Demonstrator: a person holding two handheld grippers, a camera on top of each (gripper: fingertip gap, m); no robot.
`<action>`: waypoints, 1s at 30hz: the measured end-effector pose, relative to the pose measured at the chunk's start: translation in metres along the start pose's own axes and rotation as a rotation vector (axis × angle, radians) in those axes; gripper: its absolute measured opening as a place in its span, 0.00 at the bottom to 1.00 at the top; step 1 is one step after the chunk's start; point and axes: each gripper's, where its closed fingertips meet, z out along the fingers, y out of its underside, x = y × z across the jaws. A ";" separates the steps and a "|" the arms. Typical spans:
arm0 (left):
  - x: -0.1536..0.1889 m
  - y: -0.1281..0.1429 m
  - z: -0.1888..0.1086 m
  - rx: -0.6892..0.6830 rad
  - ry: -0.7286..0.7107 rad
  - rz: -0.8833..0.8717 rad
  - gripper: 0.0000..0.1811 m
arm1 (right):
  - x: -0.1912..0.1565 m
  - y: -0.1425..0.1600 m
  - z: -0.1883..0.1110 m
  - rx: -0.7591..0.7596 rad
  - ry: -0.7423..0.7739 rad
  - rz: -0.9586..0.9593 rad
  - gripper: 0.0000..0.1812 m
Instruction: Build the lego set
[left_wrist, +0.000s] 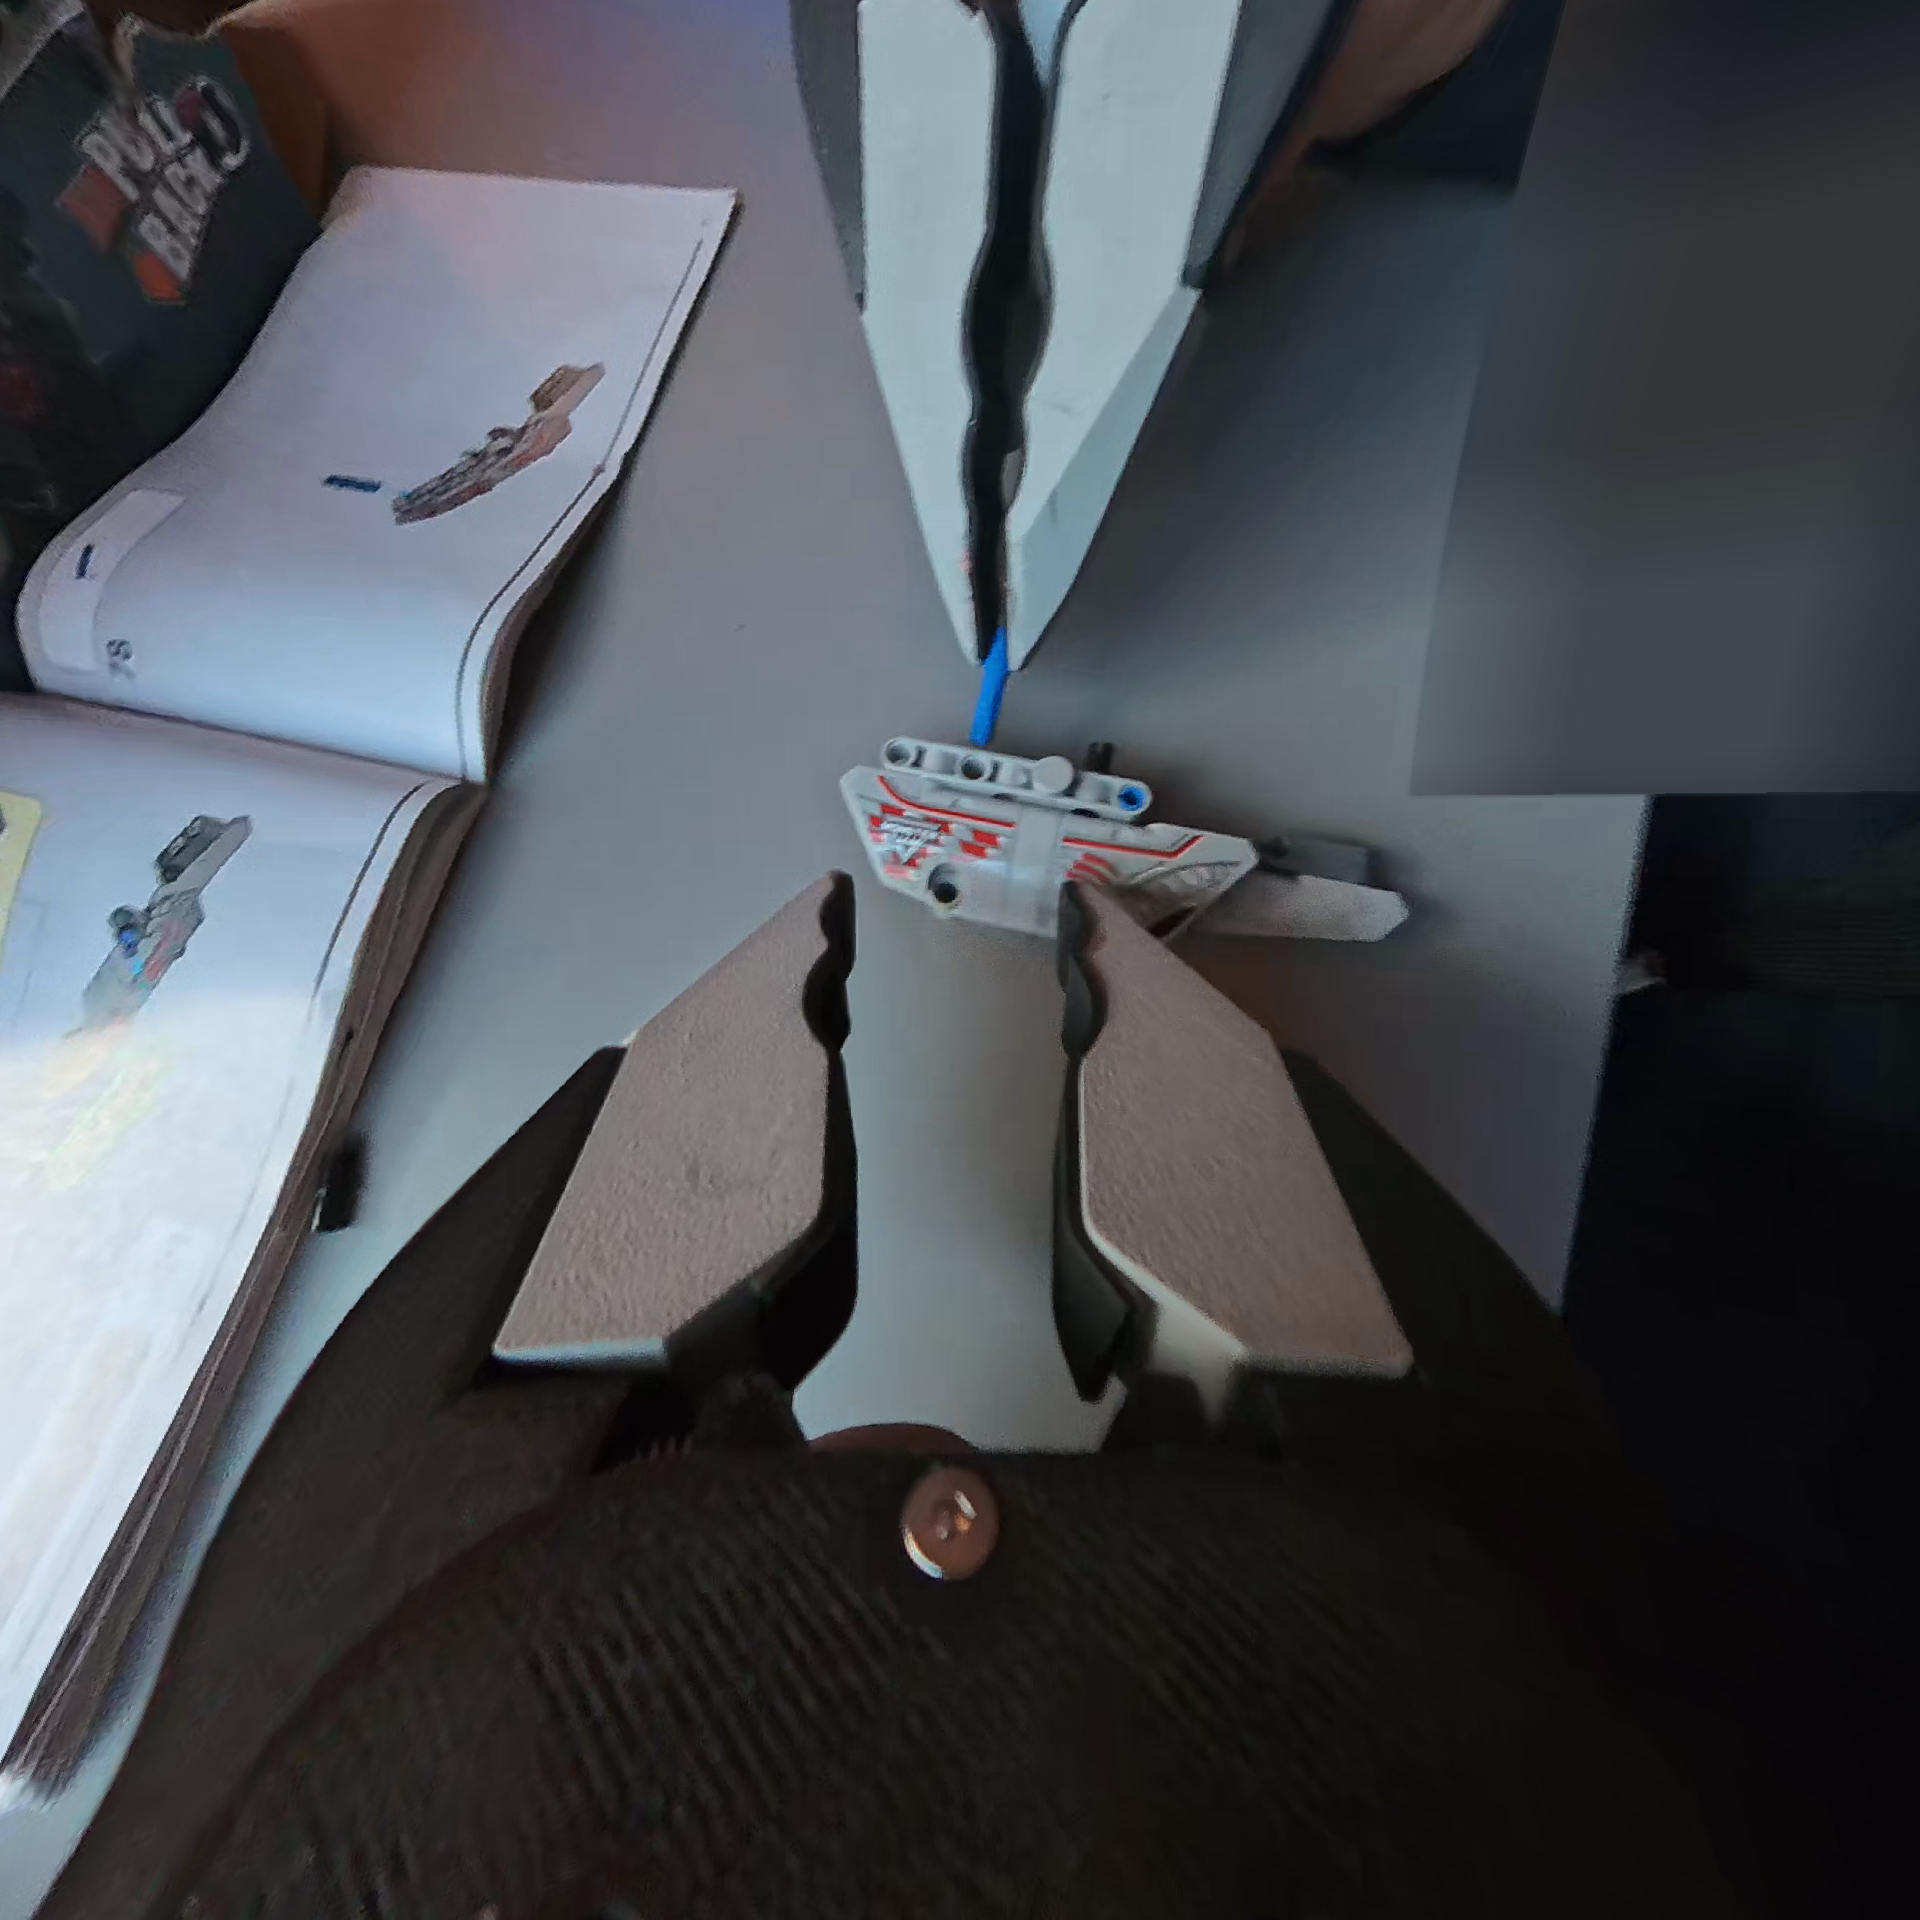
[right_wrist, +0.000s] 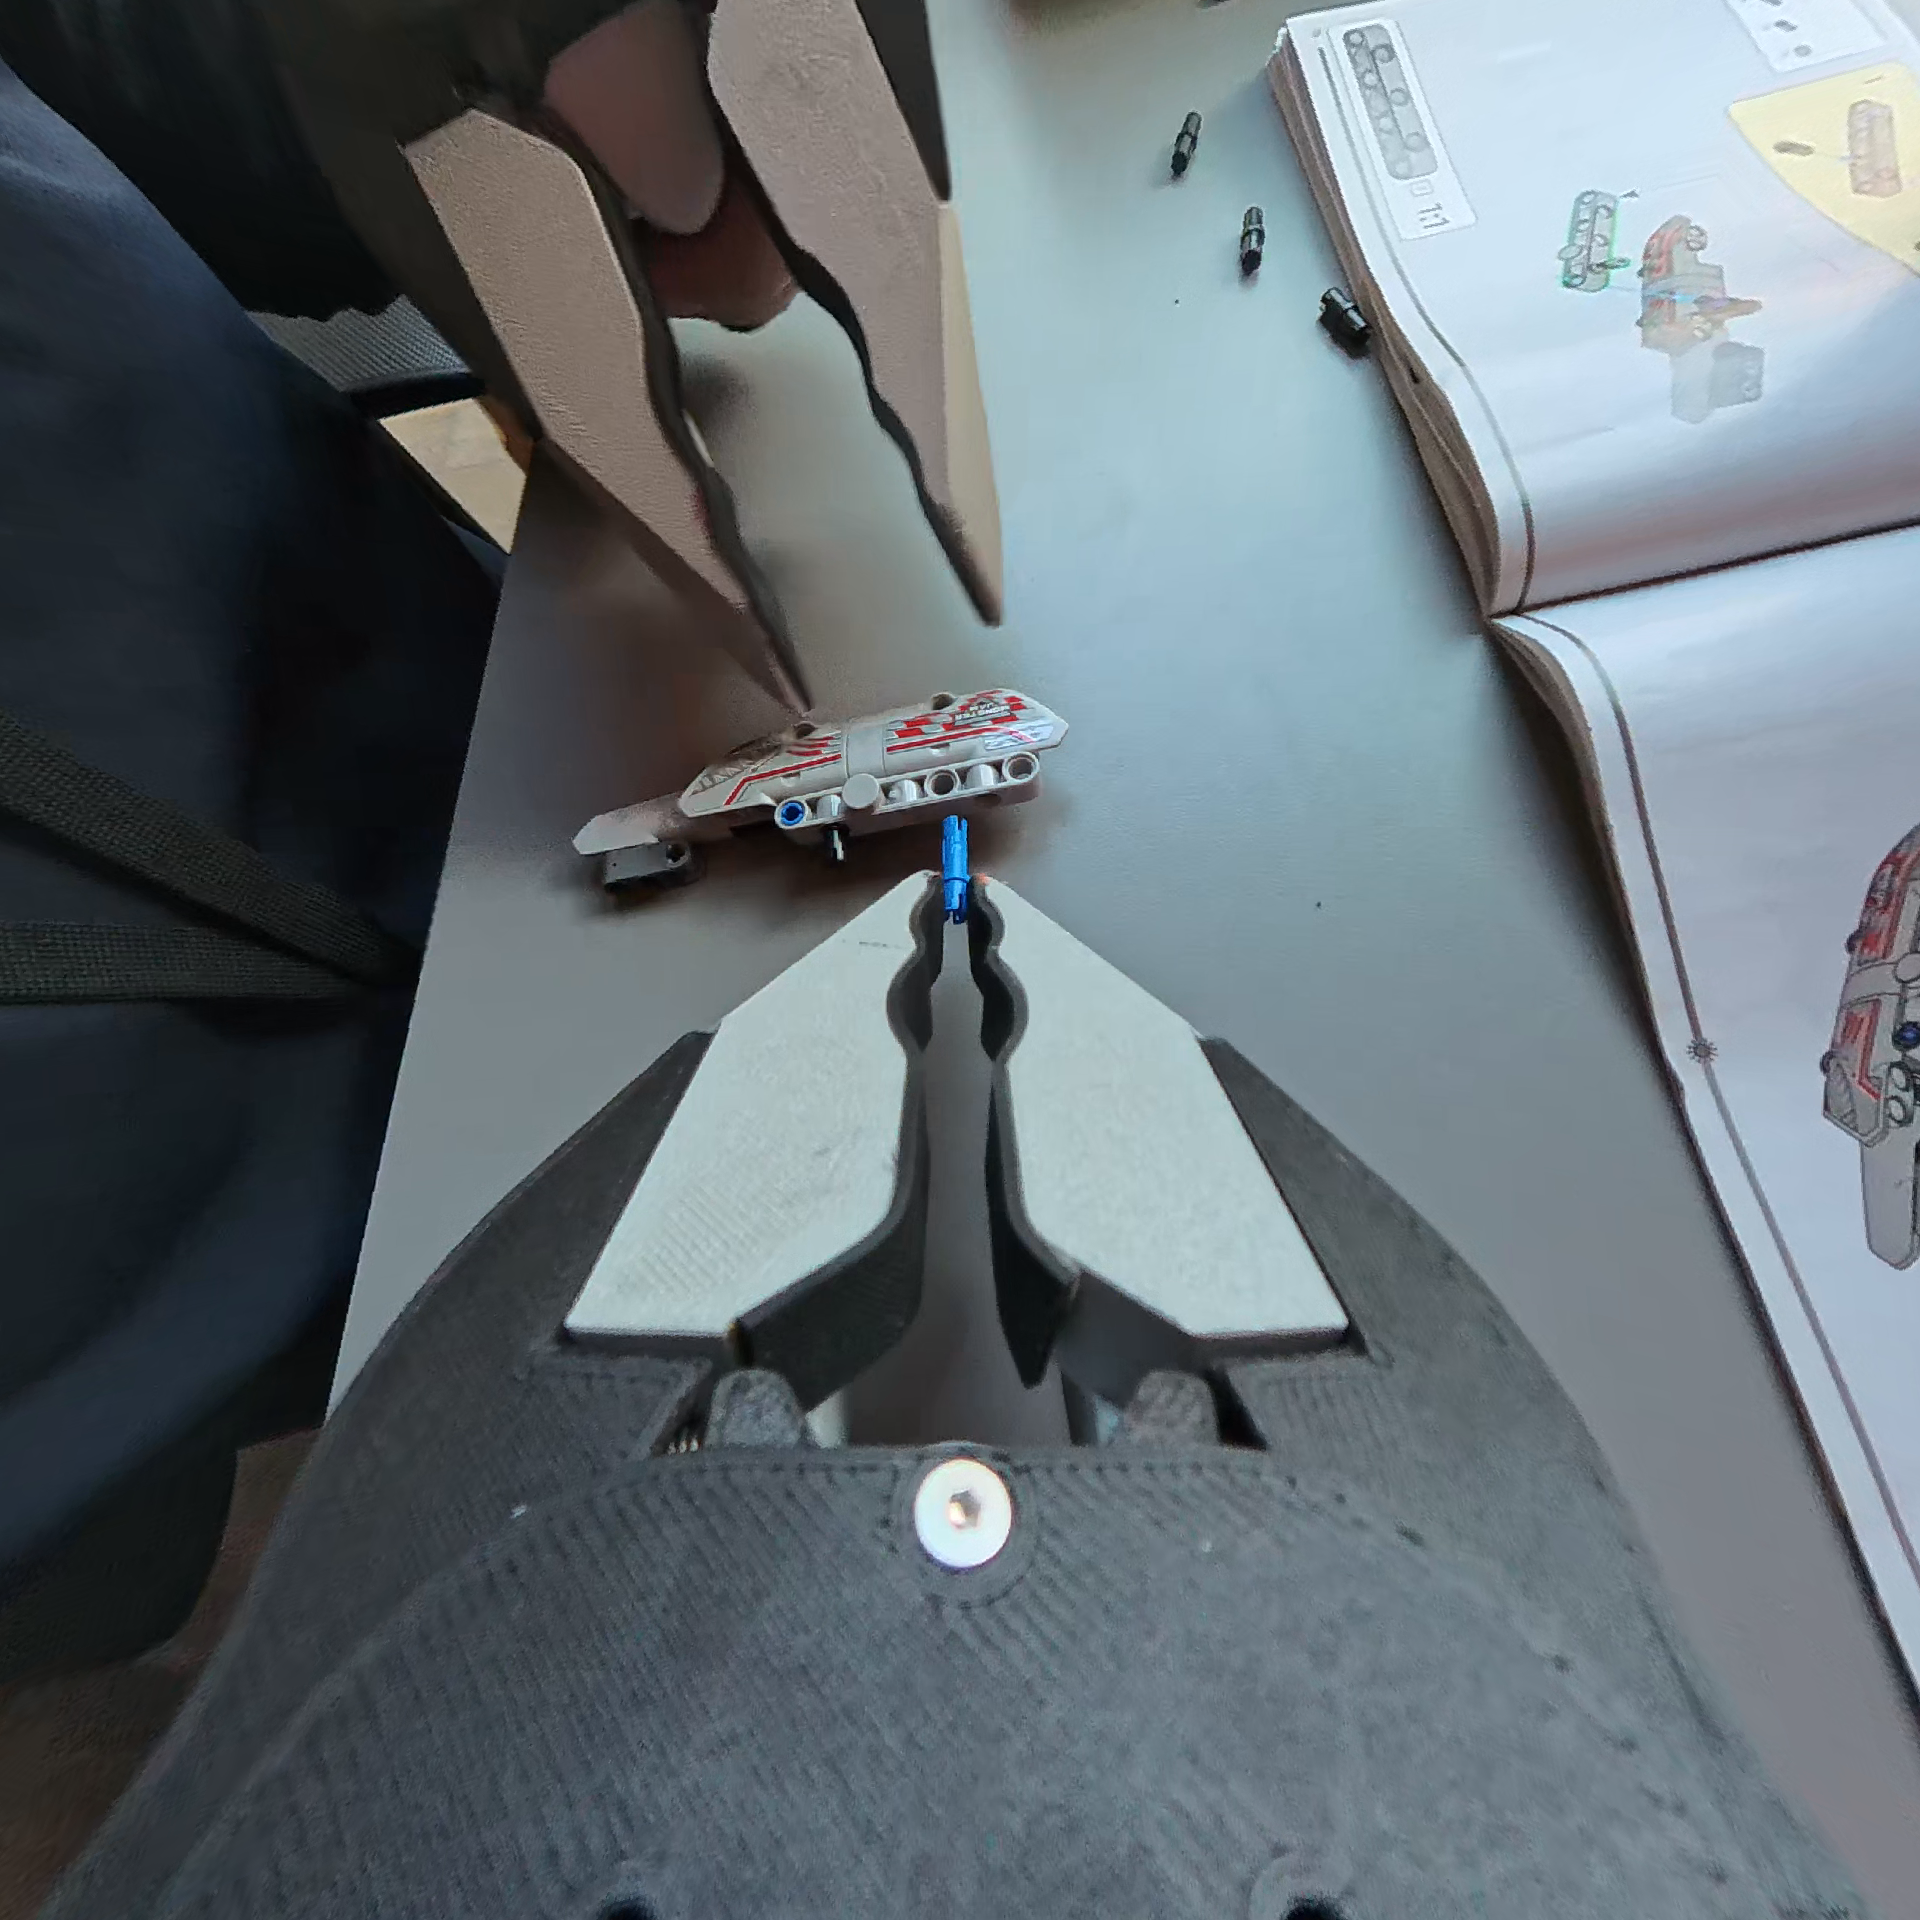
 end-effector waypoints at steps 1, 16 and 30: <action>0.006 -0.002 0.000 0.011 0.041 -0.004 0.20 | 0.001 0.000 0.000 0.003 0.011 -0.009 0.00; 0.004 -0.012 0.020 0.051 0.169 -0.061 0.24 | 0.006 -0.003 -0.002 0.040 0.006 0.016 0.00; 0.020 -0.006 0.007 0.079 0.126 0.049 0.15 | -0.010 -0.002 0.007 0.015 -0.037 0.030 0.00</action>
